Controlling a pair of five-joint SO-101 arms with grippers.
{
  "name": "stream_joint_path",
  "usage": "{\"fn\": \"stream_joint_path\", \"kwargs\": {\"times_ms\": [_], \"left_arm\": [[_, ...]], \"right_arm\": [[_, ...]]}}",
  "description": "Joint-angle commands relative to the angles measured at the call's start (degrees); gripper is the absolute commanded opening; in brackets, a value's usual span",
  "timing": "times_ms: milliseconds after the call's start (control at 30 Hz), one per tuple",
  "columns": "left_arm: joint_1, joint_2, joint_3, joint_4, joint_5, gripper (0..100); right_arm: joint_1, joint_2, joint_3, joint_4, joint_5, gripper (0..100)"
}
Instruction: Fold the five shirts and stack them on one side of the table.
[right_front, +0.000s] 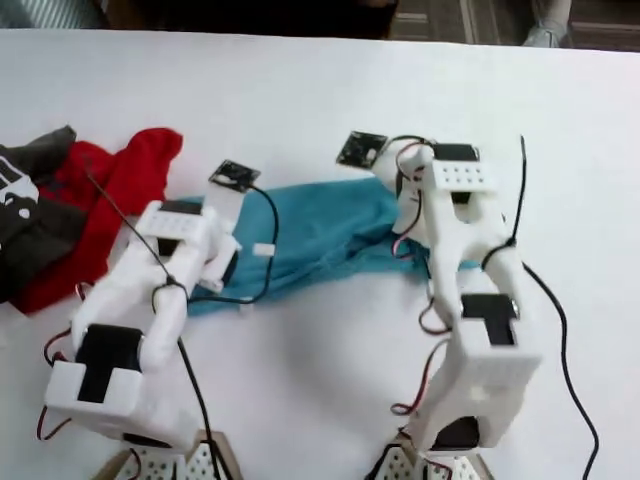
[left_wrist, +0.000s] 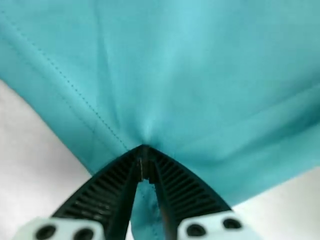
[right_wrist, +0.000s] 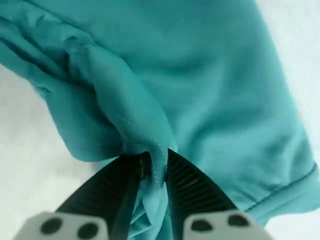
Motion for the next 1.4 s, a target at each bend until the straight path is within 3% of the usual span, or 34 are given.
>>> {"fn": "stream_joint_path", "kwargs": {"times_ms": [0,167,433,633,700,800,833,1100,1367], "left_arm": [[0.5,-0.2,0.1,-1.1,0.3,3],[0.5,-0.2,0.1,-1.2,0.2,3],[0.5,-0.2,0.1,-1.2,0.2,3],[0.6,-0.2,0.1,-1.2,0.2,3],[0.6,-0.2,0.1,-1.3,0.1,3],[0.7,-0.2,0.0,-1.4,0.1,3],[0.8,-0.2,0.0,-1.4,0.0,3],[0.8,-0.2,0.0,-1.4,0.0,3],[0.8,-0.2,0.0,-1.4,0.0,3]], "right_arm": [[-0.1,4.4,-9.0,4.2,-1.0,4.7],[0.0,7.9,-19.8,9.2,-6.0,19.0],[0.8,11.3,-28.0,9.6,-8.1,19.0],[3.0,6.6,-34.5,17.6,-10.8,19.0],[3.9,4.1,-36.5,21.7,-11.4,16.0],[4.9,0.1,-37.1,26.2,-16.7,0.3],[5.1,-1.1,-36.5,27.6,-17.9,3.4],[5.7,-14.5,-11.4,29.3,-14.4,2.1],[5.5,-23.0,17.8,5.5,-12.0,2.1]]}}
